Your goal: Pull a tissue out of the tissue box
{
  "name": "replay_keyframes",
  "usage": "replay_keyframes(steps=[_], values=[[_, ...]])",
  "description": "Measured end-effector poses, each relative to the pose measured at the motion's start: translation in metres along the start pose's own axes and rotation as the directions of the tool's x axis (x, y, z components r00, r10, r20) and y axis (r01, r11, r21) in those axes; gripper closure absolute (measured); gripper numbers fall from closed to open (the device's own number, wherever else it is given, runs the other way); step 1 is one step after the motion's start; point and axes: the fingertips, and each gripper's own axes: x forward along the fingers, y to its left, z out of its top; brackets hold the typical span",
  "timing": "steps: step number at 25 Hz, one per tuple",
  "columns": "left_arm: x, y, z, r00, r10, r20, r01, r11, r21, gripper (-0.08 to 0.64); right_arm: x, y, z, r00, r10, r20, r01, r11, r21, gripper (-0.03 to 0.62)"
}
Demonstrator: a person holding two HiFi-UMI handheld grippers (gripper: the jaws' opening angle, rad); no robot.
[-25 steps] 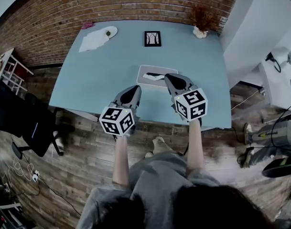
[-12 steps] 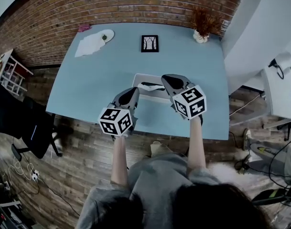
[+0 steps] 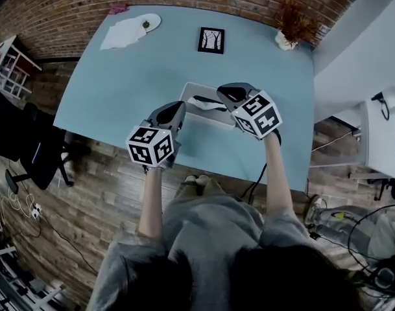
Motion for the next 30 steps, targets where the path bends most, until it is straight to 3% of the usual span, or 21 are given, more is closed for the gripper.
replay_keyframes(steps=[9, 13, 25, 30], values=[[0.010, 0.010, -0.011, 0.999, -0.023, -0.049, 0.022, 1.000, -0.017, 0.557, 0.039, 0.018, -0.028, 0.960, 0.154, -0.233, -0.187, 0.974, -0.128, 0.586], [0.011, 0.010, -0.021, 0.997, -0.033, -0.072, 0.031, 0.999, -0.028, 0.557, 0.050, 0.032, -0.043, 0.923, 0.215, -0.319, -0.268, 0.954, -0.134, 0.521], [0.008, 0.007, -0.040, 0.992, -0.046, -0.113, 0.041, 0.998, -0.046, 0.557, 0.067, 0.047, -0.074, 0.843, 0.250, -0.476, -0.367, 0.915, -0.168, 0.483], [0.008, 0.006, -0.044, 0.992, -0.049, -0.119, 0.043, 0.998, -0.053, 0.557, 0.074, 0.048, -0.083, 0.828, 0.236, -0.508, -0.369, 0.912, -0.177, 0.483]])
